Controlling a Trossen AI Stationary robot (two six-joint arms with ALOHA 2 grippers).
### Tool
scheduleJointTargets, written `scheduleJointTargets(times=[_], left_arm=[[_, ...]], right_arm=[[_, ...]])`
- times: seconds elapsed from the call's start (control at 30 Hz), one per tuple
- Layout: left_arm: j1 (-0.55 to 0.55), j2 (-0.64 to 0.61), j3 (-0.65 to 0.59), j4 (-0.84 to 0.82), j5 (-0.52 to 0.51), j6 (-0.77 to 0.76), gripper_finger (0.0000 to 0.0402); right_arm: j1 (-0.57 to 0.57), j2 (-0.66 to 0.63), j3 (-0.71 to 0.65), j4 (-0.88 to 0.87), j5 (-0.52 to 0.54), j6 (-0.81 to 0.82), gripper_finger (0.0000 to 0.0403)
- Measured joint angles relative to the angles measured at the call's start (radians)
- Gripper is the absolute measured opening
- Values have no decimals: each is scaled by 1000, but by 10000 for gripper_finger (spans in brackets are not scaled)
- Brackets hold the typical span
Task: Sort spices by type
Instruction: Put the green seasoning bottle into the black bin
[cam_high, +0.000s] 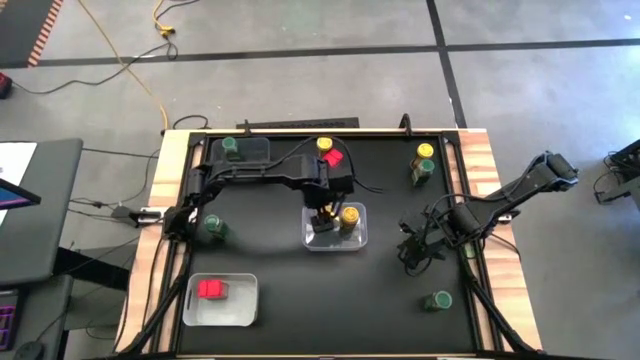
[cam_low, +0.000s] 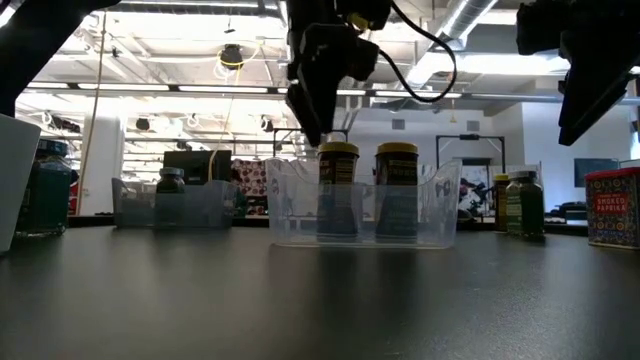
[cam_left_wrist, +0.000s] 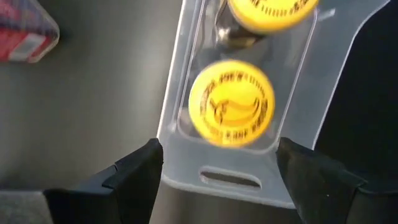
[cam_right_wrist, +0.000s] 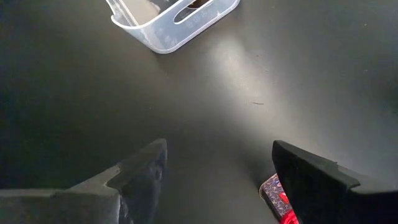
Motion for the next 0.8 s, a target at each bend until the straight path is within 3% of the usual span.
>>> scheduleJointTargets(times=[0.47, 0.8], left_arm=[[-9, 0, 40, -253, 9, 98, 301], [6, -123, -3, -204, 40, 296, 301]], right_arm=[[-122, 0, 0, 1, 0, -7, 317], [-213, 0, 21, 7, 0, -105, 317]])
